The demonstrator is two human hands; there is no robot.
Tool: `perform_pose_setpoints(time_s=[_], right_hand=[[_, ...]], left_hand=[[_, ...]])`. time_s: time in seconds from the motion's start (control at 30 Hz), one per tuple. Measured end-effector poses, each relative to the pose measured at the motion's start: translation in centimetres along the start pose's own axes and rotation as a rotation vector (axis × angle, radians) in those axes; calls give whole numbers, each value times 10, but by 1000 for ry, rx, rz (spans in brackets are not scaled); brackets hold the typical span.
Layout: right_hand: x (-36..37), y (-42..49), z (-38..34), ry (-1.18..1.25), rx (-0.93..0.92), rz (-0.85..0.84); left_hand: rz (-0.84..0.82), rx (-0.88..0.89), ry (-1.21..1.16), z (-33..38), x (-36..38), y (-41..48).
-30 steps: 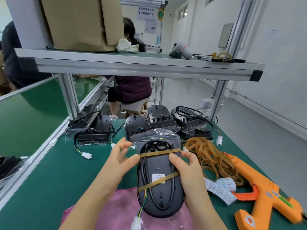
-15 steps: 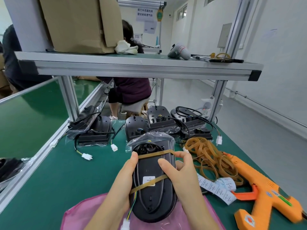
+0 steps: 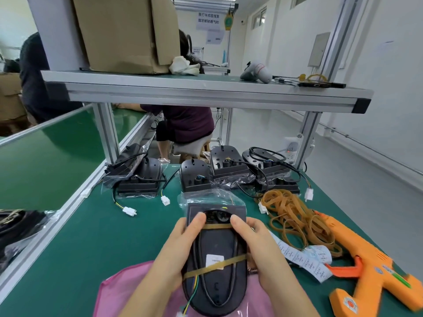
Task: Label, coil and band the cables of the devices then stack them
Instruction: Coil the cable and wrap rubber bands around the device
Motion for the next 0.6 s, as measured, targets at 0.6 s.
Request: perform_pose_setpoints(time_s=[0.6], right_hand=[[18,6,7,101,-202,72]], left_hand=[[215,72,249,17,-13,14]])
Point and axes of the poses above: each hand's wrist, its own y-axis towards the middle knuckle, its own x-axis out of the palm, z = x × y, the point moved 8 cm from there along y, towards the middle knuckle, and after that the axes turned 10 degrees about y, right-handed, at the moved point
